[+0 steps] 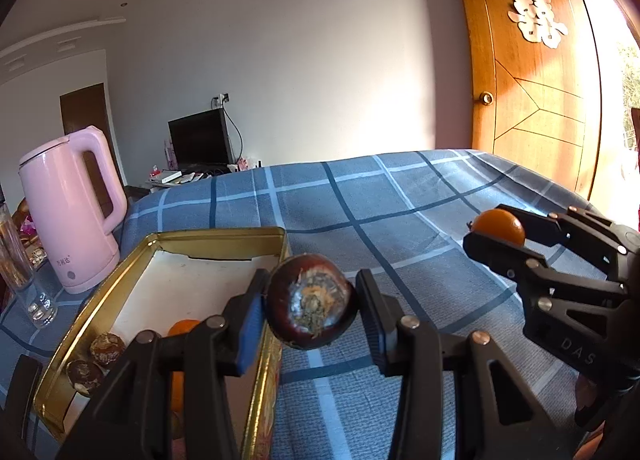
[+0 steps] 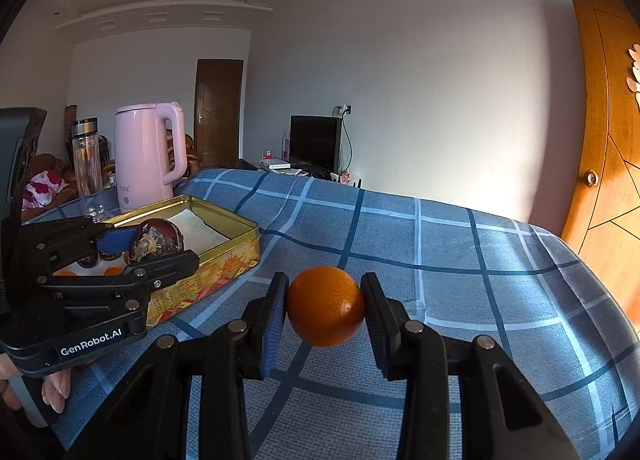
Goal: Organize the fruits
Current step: 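Carry the mangosteen in the left tool and mandarin in the right tool over the tray, then open the left tool to drop the mangosteen in the tray while the right tool releases the mandarin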
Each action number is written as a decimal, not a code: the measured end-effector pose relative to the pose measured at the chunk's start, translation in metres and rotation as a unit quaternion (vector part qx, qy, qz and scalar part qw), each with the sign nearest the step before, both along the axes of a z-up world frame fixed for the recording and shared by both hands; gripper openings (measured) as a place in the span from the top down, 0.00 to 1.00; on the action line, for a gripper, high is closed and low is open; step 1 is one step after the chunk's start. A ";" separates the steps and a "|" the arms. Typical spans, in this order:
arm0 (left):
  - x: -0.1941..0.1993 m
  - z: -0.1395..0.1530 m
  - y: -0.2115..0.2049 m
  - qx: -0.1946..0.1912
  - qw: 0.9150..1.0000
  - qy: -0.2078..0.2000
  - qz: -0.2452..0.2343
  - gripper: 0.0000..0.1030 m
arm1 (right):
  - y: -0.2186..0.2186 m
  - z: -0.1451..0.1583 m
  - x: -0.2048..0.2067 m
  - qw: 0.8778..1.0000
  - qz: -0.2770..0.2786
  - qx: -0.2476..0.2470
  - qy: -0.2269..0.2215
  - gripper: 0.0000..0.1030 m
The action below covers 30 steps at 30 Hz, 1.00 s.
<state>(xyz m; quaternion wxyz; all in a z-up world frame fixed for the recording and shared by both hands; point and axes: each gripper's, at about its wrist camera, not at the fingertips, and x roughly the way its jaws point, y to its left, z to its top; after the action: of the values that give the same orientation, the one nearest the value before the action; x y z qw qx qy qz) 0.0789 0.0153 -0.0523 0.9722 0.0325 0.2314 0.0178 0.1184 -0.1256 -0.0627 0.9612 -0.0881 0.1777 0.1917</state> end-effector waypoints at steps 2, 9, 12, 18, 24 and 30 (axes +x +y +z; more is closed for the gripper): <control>-0.001 0.002 0.003 -0.001 1.000 -0.003 0.003 0.56 | 0.004 0.002 -0.002 1.000 0.004 -0.001 -0.002 0.62; -0.008 0.004 0.021 -0.008 1.000 -0.006 0.017 0.56 | 0.013 0.007 -0.008 1.000 0.018 0.001 -0.007 0.62; -0.011 0.006 0.030 -0.013 1.000 -0.010 0.025 0.56 | 0.019 0.008 -0.008 1.000 0.024 -0.002 -0.010 0.62; -0.021 0.011 0.047 -0.014 0.999 -0.022 0.042 0.56 | 0.033 0.010 -0.009 0.999 0.039 -0.009 -0.012 0.62; -0.025 0.013 0.064 -0.014 0.998 -0.025 0.058 0.56 | 0.050 0.011 -0.009 0.998 0.053 -0.017 -0.012 0.62; -0.030 0.011 0.079 -0.016 0.997 -0.025 0.073 0.56 | 0.067 0.013 -0.008 0.997 0.067 -0.024 -0.013 0.62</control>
<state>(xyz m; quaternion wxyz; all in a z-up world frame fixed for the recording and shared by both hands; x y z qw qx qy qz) 0.0493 0.0948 -0.0412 0.9741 -0.0005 0.2091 0.0857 0.1101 -0.0589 -0.0494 0.9459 -0.1255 0.1639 0.2503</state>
